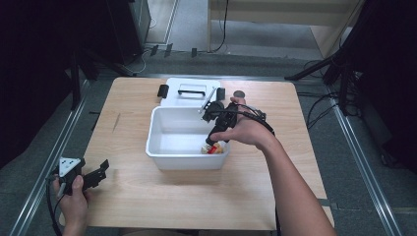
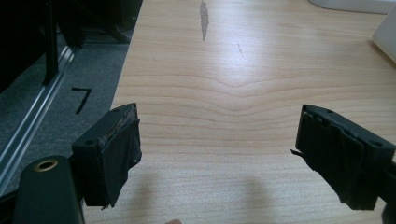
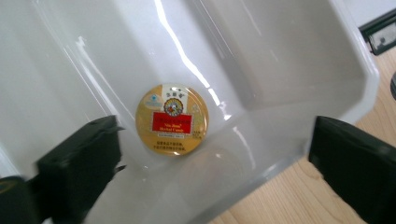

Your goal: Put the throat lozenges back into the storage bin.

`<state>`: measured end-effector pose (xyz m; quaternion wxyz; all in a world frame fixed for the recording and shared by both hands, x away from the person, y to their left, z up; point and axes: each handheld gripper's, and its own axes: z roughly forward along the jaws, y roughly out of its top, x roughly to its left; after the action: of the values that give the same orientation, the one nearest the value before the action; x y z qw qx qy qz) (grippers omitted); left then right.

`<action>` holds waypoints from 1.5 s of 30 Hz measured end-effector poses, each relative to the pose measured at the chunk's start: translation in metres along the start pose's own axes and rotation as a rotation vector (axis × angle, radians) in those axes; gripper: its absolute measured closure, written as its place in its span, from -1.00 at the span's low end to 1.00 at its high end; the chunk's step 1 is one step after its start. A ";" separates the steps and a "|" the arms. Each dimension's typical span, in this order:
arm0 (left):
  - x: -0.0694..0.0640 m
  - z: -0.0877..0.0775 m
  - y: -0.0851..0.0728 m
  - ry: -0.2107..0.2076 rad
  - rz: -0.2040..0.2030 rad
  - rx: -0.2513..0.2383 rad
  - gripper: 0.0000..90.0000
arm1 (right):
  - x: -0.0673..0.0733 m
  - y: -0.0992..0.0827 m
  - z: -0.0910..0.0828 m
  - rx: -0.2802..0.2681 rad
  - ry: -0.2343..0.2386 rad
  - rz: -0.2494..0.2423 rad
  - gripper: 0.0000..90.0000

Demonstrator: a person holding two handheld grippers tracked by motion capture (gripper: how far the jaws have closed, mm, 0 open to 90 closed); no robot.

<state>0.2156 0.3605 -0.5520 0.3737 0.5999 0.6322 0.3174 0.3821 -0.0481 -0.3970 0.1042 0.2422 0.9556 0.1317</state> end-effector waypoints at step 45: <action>-0.001 -0.001 0.000 0.005 0.006 -0.004 -0.67 | -0.044 -0.155 -0.010 -0.160 -0.107 0.390 -1.00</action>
<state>0.2150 0.3599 -0.5519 0.3726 0.6001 0.6308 0.3212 0.3503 -0.2028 -0.4286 0.1461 0.4199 0.8703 0.2118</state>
